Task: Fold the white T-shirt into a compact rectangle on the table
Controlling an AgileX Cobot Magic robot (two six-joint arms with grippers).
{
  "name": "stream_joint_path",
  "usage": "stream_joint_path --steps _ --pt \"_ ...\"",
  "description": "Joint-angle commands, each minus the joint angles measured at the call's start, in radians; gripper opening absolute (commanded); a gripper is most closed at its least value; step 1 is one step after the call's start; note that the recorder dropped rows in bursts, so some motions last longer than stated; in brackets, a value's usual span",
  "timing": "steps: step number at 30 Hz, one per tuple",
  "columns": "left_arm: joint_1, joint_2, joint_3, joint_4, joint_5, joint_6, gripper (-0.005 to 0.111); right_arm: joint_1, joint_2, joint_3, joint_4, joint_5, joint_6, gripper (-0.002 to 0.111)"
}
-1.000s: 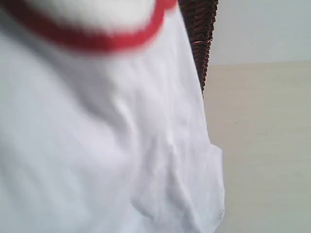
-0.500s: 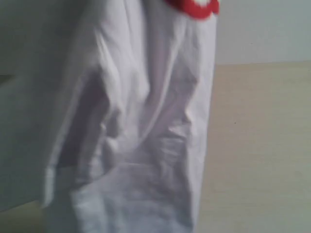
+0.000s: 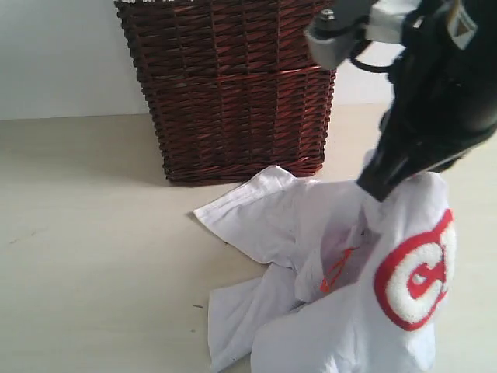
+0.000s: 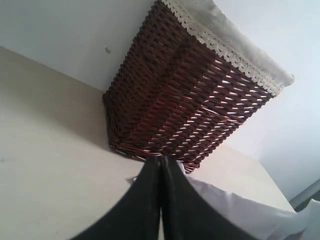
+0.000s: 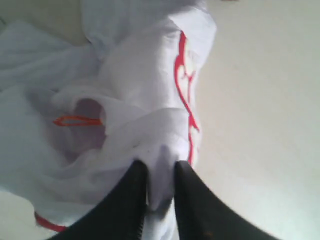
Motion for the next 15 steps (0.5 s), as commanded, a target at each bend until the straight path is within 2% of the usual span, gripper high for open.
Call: stream_joint_path --steps 1,4,7,11,13,15 --pt "0.003 0.001 0.003 0.003 0.0 0.003 0.001 -0.112 -0.025 0.114 -0.05 -0.007 0.052 0.035" --pt "0.003 0.001 0.003 0.003 0.0 0.003 0.001 -0.134 -0.007 0.15 -0.073 -0.007 0.058 0.04" --pt "0.003 0.001 0.003 0.003 0.0 0.003 0.001 -0.132 0.003 0.109 -0.052 -0.007 0.055 0.04" --pt "0.003 0.001 0.003 0.003 0.0 0.003 0.001 -0.132 0.003 0.052 0.161 -0.007 -0.056 0.04" --pt "0.003 0.001 0.003 0.003 0.0 0.003 0.001 -0.103 0.017 0.07 0.295 -0.007 -0.157 0.04" --pt "0.003 0.001 0.003 0.003 0.0 0.003 0.001 -0.048 0.057 0.116 0.212 -0.054 -0.161 0.04"
